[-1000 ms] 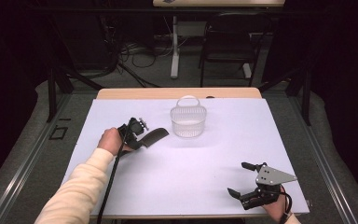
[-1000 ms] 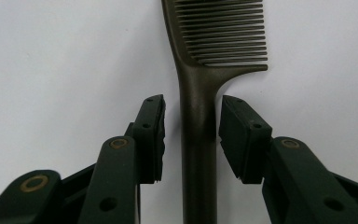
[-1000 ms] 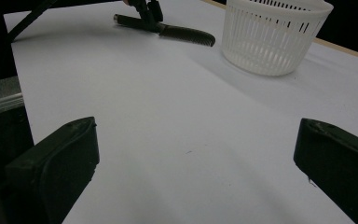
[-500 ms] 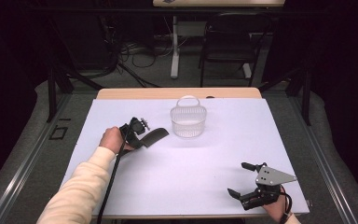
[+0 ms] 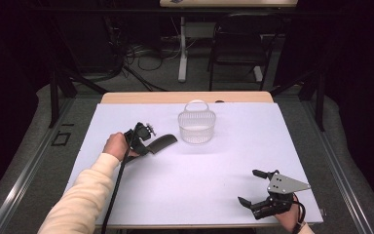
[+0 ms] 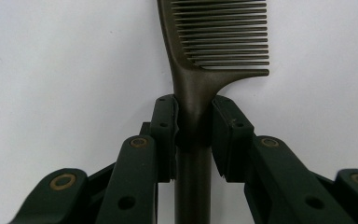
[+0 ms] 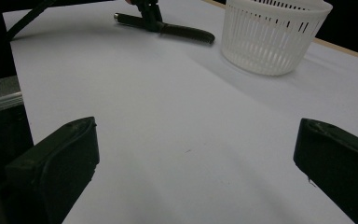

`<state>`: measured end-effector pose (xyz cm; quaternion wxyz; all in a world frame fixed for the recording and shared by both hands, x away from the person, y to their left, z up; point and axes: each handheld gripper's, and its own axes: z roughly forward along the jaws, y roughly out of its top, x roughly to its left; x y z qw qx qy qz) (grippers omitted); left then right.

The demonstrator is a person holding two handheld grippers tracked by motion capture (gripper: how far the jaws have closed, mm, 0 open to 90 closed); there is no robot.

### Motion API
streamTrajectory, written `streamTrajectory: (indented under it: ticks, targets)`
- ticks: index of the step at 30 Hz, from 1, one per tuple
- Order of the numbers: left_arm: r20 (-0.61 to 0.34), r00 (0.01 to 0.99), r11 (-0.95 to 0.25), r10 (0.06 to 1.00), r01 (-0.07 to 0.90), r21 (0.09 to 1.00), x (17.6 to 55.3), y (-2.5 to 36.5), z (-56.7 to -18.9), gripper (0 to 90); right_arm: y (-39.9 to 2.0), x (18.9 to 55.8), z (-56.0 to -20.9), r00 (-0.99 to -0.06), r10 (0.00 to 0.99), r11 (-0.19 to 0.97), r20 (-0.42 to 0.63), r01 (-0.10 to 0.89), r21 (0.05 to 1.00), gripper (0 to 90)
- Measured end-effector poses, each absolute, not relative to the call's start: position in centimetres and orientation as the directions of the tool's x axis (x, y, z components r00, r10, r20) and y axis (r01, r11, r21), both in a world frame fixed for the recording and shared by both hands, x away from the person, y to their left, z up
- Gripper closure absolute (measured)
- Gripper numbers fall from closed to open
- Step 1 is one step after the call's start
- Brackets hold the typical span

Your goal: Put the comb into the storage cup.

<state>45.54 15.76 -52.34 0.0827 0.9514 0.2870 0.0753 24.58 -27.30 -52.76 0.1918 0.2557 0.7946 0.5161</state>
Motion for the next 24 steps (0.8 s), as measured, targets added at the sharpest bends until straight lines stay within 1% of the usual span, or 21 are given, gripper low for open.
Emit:
streamTrajectory:
  ticks: [6, 24]
  targets:
    - [0.092, 0.816, -0.807, 0.571, 0.537, 0.247, 45.1, 16.1, -51.7, 71.8, -27.2, 24.6, -52.8, -0.797, 0.603, 0.340, -0.043, 0.208, 0.917, 0.0]
    - [0.078, 0.792, -0.765, 0.606, 0.553, 0.330, 43.9, 17.0, -50.9, 71.8, -27.2, 24.6, -52.9, -0.797, 0.603, 0.339, -0.035, 0.217, 0.915, 0.0]
